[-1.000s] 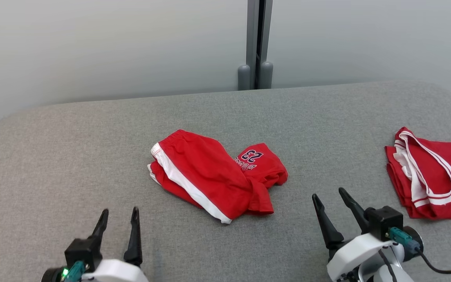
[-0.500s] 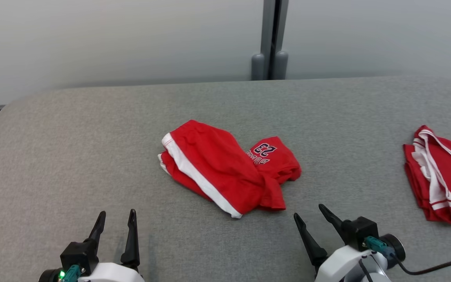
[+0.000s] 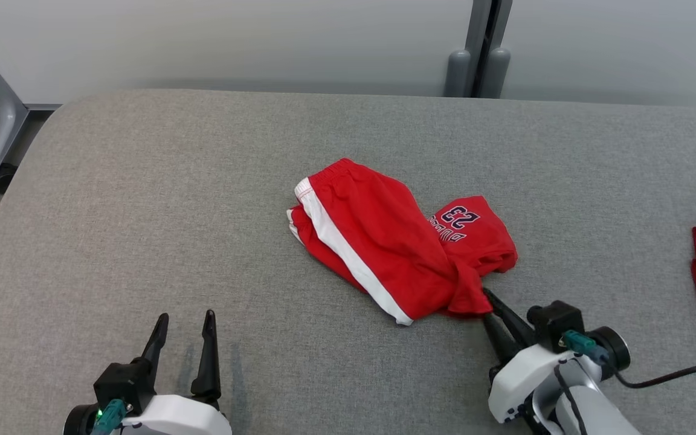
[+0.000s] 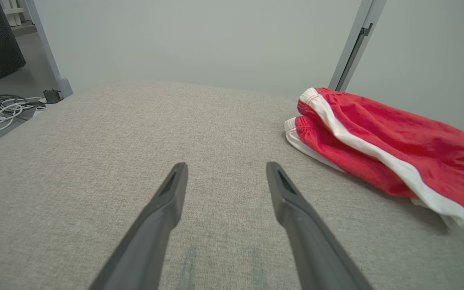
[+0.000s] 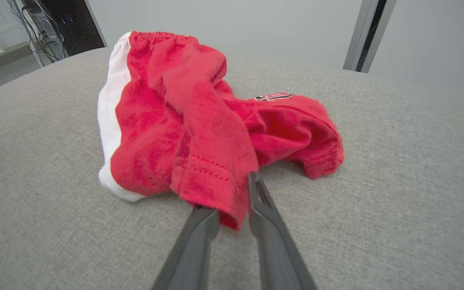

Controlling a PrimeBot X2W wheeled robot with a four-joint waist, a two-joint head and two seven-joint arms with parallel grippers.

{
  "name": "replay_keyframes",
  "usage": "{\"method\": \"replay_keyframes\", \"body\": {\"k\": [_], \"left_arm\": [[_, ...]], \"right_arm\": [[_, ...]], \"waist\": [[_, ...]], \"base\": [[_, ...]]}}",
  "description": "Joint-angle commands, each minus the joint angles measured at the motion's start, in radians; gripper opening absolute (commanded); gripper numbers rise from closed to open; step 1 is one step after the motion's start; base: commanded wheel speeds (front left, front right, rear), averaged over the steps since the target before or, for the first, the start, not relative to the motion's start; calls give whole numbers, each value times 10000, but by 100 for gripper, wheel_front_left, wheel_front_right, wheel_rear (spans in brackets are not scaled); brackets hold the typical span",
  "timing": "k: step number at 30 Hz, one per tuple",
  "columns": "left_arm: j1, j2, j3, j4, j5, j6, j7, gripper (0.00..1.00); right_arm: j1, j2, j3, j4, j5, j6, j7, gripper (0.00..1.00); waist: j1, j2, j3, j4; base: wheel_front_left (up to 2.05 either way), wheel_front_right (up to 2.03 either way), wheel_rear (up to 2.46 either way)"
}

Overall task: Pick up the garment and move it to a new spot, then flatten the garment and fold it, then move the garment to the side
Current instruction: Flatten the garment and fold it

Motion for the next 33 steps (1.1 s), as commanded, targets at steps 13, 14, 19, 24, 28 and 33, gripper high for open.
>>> {"method": "replay_keyframes", "body": {"k": [13,14,19,24,28,33], "left_arm": [[-169,38,-213,37,-213,2,-44,100],[-229,37,-272,52,-229,-16,-44,100],[-427,35,-555,72,-295,8,-44,100],[-540,33,-734,181,-318,11,-44,100],[-518,33,-706,192,-324,63,-44,100],[-522,33,-552,90,-236,101,-44,100]], "right_arm": [[-641,-1208,-1424,-2058,311,-4,3,0],[-804,-1318,-1454,-2059,264,-4,3,0],[-1687,-1565,-1387,-1229,92,-4,149,100],[-2502,-1659,-1481,336,-327,-5,161,100],[-2713,-1491,-2071,1099,-570,-4,33,100],[-2217,-1199,-2828,869,-561,-4,-26,100]], "waist": [[0,0,-83,-469],[0,0,-48,-470],[0,0,189,-358],[0,0,250,-240],[0,0,205,-333],[0,0,23,-740]], "base": [[0,0,0],[0,0,0],[0,0,0],[0,0,0],[0,0,0],[0,0,0]]}}
